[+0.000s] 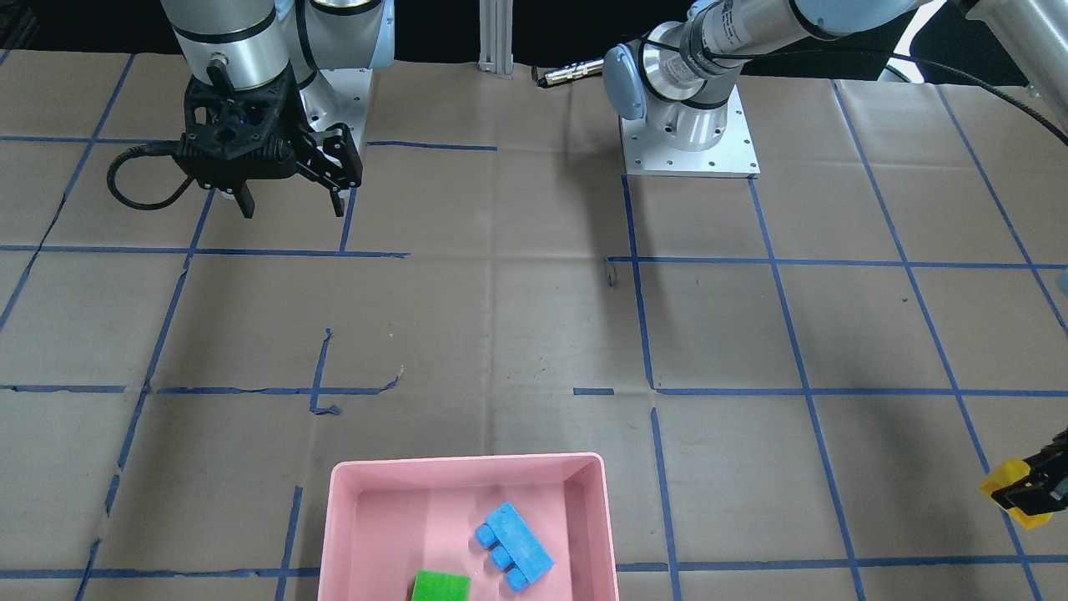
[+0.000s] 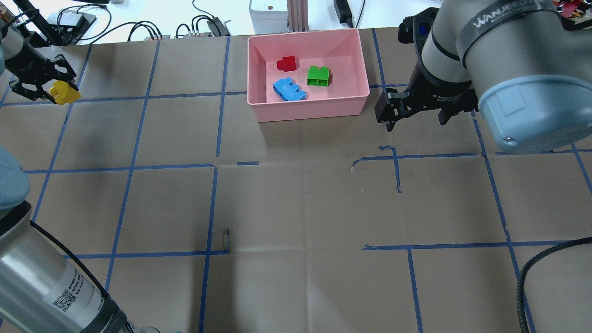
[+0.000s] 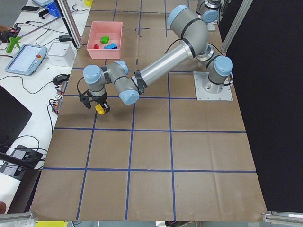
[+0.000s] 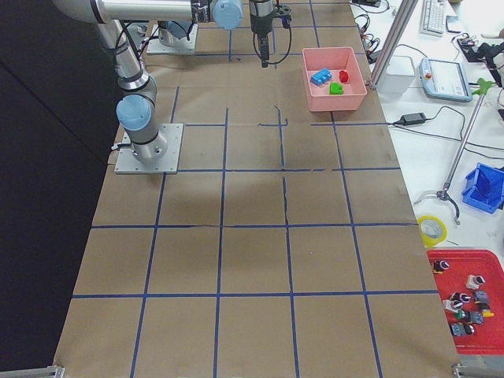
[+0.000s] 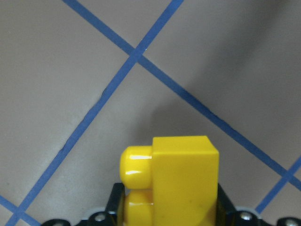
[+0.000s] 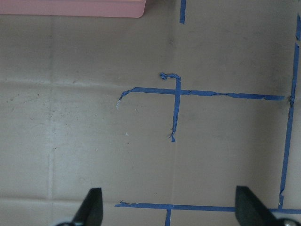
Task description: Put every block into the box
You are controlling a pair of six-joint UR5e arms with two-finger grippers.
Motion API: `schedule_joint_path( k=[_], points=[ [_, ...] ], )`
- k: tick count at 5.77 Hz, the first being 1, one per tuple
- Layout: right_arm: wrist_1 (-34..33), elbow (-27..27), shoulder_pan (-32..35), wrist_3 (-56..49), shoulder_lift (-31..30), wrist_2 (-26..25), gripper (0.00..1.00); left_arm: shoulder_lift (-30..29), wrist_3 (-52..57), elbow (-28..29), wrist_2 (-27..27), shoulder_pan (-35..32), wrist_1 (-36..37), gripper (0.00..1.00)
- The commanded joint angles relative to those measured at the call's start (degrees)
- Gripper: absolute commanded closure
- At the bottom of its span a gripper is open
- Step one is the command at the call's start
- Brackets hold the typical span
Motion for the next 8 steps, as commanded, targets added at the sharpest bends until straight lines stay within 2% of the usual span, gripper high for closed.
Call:
schedule_joint_path(
  k=[1, 2, 4, 6, 8],
  points=[
    [0.0, 0.3, 0.1, 0.0, 0.0, 0.0, 0.0, 0.7, 6.3, 11.2, 0.1, -5.8, -13.8, 0.87],
    [-0.1, 0.2, 0.0, -0.2, 0.0, 0.0, 0.0, 0.3, 6.3, 14.2, 2.3, -9.9, -17.6, 0.87],
    [-0.1, 0.3, 0.0, -0.2, 0.0, 0.1, 0.0, 0.3, 5.5, 14.7, 3.0, -21.4, -17.9, 0.87],
    [-0.1, 0.5, 0.0, -0.2, 0.1, 0.1, 0.0, -1.7, -2.1, 14.7, 2.7, -31.2, -17.4, 0.87],
    [-0.1, 0.4, 0.2, 0.0, 0.4, 0.1, 0.0, -8.7, -9.4, 15.6, 2.2, -39.1, -8.7, 0.84]
  ],
)
